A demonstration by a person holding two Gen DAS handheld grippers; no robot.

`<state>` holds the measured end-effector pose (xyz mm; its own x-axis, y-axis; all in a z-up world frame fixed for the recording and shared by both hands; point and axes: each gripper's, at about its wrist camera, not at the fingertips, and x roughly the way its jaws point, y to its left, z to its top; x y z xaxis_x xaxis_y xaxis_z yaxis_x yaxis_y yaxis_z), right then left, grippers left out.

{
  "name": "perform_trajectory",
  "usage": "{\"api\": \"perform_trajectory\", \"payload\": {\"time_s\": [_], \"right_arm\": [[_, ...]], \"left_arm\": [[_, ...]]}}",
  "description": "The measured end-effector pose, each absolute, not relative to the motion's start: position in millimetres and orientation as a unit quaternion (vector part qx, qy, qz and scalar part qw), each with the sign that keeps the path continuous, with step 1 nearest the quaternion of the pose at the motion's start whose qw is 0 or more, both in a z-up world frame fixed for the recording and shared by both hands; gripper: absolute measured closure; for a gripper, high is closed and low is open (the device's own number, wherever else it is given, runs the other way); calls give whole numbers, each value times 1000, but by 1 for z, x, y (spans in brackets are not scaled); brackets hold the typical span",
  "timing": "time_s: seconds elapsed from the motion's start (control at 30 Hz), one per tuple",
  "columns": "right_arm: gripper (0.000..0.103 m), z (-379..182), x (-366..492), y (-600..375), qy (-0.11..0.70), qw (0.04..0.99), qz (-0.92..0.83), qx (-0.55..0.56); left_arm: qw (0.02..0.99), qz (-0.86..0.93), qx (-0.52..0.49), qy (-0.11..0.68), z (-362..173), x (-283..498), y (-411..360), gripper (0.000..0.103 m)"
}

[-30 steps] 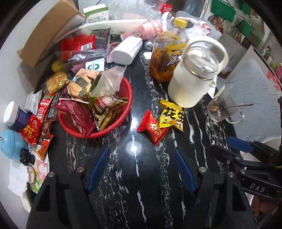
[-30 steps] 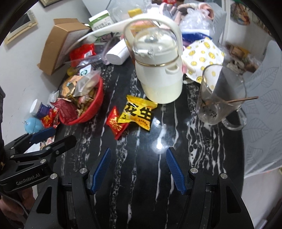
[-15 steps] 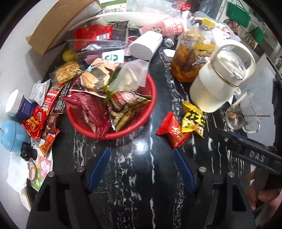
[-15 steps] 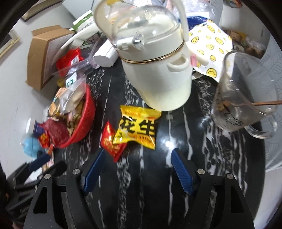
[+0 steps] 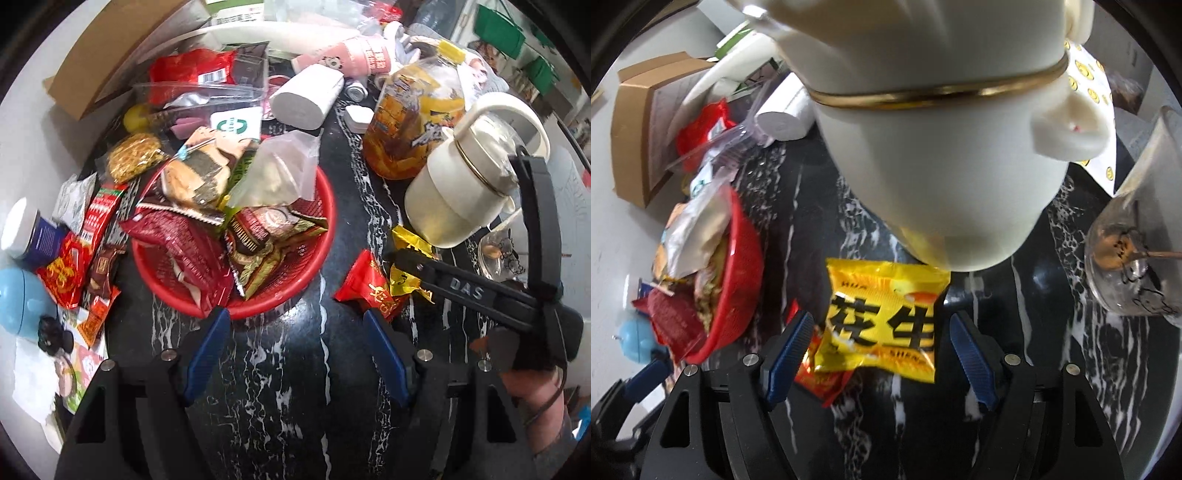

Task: Organize snacks

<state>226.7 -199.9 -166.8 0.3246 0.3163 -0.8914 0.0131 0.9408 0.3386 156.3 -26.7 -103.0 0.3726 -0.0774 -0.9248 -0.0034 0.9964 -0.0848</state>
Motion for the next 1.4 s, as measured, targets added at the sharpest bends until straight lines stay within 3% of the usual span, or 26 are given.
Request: {"api": "perform_trajectory", "payload": {"time_s": [0.13, 0.2, 0.37, 1.2, 1.3, 1.37, 1.4], "right_arm": [[26, -173, 229, -196, 574, 802, 89, 140], [43, -177, 229, -193, 576, 801, 90, 133], [55, -174, 221, -189, 566, 812, 83, 112], [55, -169, 180, -254, 593, 794, 87, 106], [55, -167, 177, -261, 592, 794, 88, 107], [55, -167, 178, -262, 592, 795, 87, 106], [55, -166, 179, -262, 592, 794, 87, 105]], "left_arm": [[828, -32, -32, 559, -104, 158, -32, 29], [826, -35, -34, 561, -105, 159, -33, 29], [822, -42, -43, 566, -109, 159, -38, 29], [788, -88, -60, 607, -167, 197, -91, 30], [781, -78, -56, 617, -176, 204, -93, 46], [776, -79, -58, 623, -182, 205, -95, 68], [776, -78, -54, 624, -184, 205, -96, 71]]}}
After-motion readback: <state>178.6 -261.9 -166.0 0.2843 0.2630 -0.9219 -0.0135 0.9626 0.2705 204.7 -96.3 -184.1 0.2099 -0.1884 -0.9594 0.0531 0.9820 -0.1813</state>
